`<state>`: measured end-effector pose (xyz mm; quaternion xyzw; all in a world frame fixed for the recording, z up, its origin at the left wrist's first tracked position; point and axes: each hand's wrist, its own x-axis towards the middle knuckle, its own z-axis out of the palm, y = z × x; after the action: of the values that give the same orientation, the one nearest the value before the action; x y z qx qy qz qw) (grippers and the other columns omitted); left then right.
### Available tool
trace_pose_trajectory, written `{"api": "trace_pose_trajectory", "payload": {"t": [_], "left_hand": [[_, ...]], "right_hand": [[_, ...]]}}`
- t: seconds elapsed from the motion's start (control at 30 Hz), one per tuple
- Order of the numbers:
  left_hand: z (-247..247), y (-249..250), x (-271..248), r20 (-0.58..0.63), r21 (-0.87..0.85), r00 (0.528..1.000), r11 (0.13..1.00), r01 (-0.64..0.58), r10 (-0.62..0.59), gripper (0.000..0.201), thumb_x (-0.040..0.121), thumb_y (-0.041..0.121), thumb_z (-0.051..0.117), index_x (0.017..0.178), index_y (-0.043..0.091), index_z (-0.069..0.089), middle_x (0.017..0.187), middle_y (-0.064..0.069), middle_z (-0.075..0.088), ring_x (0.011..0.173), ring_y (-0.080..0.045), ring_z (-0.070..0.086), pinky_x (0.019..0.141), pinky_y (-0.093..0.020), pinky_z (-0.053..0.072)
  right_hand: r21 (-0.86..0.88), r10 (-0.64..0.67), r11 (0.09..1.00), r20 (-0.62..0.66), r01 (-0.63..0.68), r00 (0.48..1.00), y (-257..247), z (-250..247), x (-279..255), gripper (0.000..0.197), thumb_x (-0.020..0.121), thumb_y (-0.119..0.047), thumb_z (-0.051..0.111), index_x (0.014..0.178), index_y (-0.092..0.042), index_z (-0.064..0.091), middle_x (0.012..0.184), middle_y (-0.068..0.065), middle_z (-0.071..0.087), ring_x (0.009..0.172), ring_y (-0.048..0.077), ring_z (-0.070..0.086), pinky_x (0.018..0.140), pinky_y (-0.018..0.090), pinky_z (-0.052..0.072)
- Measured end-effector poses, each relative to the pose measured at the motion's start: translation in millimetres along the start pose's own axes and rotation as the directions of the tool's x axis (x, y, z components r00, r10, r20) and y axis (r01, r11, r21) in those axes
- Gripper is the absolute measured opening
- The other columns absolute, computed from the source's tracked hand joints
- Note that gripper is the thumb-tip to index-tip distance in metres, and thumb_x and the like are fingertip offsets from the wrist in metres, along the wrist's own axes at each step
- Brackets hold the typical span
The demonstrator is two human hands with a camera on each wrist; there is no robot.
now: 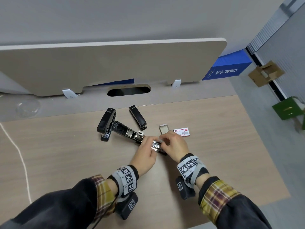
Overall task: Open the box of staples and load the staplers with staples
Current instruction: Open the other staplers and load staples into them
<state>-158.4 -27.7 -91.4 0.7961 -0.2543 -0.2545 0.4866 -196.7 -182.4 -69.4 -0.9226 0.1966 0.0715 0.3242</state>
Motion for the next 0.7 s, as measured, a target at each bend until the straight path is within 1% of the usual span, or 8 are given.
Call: {"api": "trace_pose_trajectory", "payload": {"t": [0.03, 0.07, 0.13, 0.23, 0.33, 0.47, 0.63, 0.7], "left_hand": [[-2.0, -3.7, -1.7, -0.008, 0.058, 1.000, 0.998, -0.021, 0.021, 0.037, 0.078, -0.002, 0.044, 0.105, 0.019, 0.058, 0.102, 0.006, 0.050, 0.083, -0.011, 0.055, 0.081, -0.025, 0.045], [-4.3, -7.3, -2.5, -0.013, 0.096, 1.000, 0.995, -0.023, 0.024, 0.029, 0.078, 0.000, 0.044, 0.097, 0.016, 0.059, 0.096, 0.005, 0.053, 0.079, -0.012, 0.054, 0.078, -0.027, 0.045], [-9.2, -11.8, -0.6, -0.026, 0.141, 0.999, 0.990, 0.024, -0.020, 0.020, 0.081, 0.004, 0.045, 0.088, 0.016, 0.060, 0.085, 0.006, 0.058, 0.076, -0.013, 0.054, 0.074, -0.029, 0.046], [-15.8, -12.7, 4.0, -0.021, 0.187, 0.990, 0.972, 0.144, -0.142, 0.019, 0.084, 0.007, 0.047, 0.087, 0.018, 0.062, 0.073, 0.007, 0.061, 0.070, -0.019, 0.057, 0.069, -0.030, 0.048], [-20.5, -9.8, 4.9, -0.018, 0.198, 0.985, 0.965, 0.170, -0.169, 0.019, 0.083, 0.008, 0.047, 0.090, 0.017, 0.062, 0.072, -0.002, 0.066, 0.073, -0.027, 0.062, 0.072, -0.036, 0.051], [-21.8, -10.6, 4.6, -0.058, 0.232, 0.982, 0.954, 0.191, -0.182, 0.018, 0.082, 0.009, 0.049, 0.093, 0.015, 0.062, 0.078, -0.007, 0.068, 0.079, -0.032, 0.062, 0.074, -0.038, 0.051], [-22.9, -16.6, 0.3, -0.039, 0.270, 0.979, 0.941, 0.203, -0.200, 0.019, 0.081, 0.011, 0.053, 0.096, 0.019, 0.061, 0.079, -0.002, 0.066, 0.081, -0.028, 0.061, 0.075, -0.038, 0.049], [-23.6, -16.5, 0.9, -0.030, 0.266, 0.977, 0.940, 0.212, -0.211, 0.019, 0.080, 0.010, 0.053, 0.094, 0.020, 0.061, 0.075, 0.001, 0.065, 0.080, -0.026, 0.061, 0.075, -0.036, 0.049]], "right_hand": [[-0.001, 0.001, 1.000, -0.008, -0.001, 1.000, 0.0, 1.0, 0.4, 0.025, 0.079, -0.017, 0.062, 0.102, -0.020, 0.071, 0.098, -0.002, 0.064, 0.095, 0.017, 0.058, 0.076, 0.031, 0.047], [-0.002, 0.000, 1.000, -0.018, 0.000, 1.000, 0.0, 3.1, 0.8, 0.024, 0.079, -0.017, 0.062, 0.101, -0.020, 0.072, 0.097, -0.002, 0.064, 0.096, 0.018, 0.058, 0.076, 0.031, 0.047], [-0.017, -0.008, 1.000, -0.020, 0.008, 1.000, -1.9, 8.4, 1.5, 0.023, 0.079, -0.018, 0.061, 0.100, -0.021, 0.072, 0.096, -0.004, 0.063, 0.097, 0.018, 0.058, 0.075, 0.030, 0.045], [-0.061, -0.034, 0.998, -0.026, 0.033, 0.999, -6.4, 17.3, 1.9, 0.022, 0.081, -0.022, 0.061, 0.101, -0.024, 0.071, 0.099, -0.006, 0.064, 0.100, 0.016, 0.057, 0.075, 0.028, 0.045], [-0.106, -0.081, 0.991, -0.022, 0.079, 0.996, -10.7, 24.4, 0.9, 0.020, 0.083, -0.024, 0.059, 0.099, -0.025, 0.071, 0.099, -0.007, 0.063, 0.100, 0.018, 0.056, 0.074, 0.030, 0.045], [-0.160, -0.101, 0.982, -0.020, 0.096, 0.995, -11.0, 29.4, -1.2, 0.021, 0.083, -0.023, 0.057, 0.100, -0.024, 0.070, 0.099, -0.006, 0.061, 0.100, 0.018, 0.055, 0.071, 0.032, 0.047], [-0.225, -0.141, 0.966, -0.047, 0.127, 0.989, -8.6, 35.5, -1.3, 0.020, 0.082, -0.024, 0.059, 0.099, -0.022, 0.069, 0.098, -0.006, 0.061, 0.096, 0.018, 0.056, 0.065, 0.031, 0.045], [-0.246, -0.166, 0.959, -0.072, 0.144, 0.984, -7.6, 38.5, -1.1, 0.016, 0.080, -0.025, 0.061, 0.093, -0.022, 0.069, 0.093, -0.006, 0.060, 0.091, 0.019, 0.058, 0.060, 0.030, 0.044]]}}
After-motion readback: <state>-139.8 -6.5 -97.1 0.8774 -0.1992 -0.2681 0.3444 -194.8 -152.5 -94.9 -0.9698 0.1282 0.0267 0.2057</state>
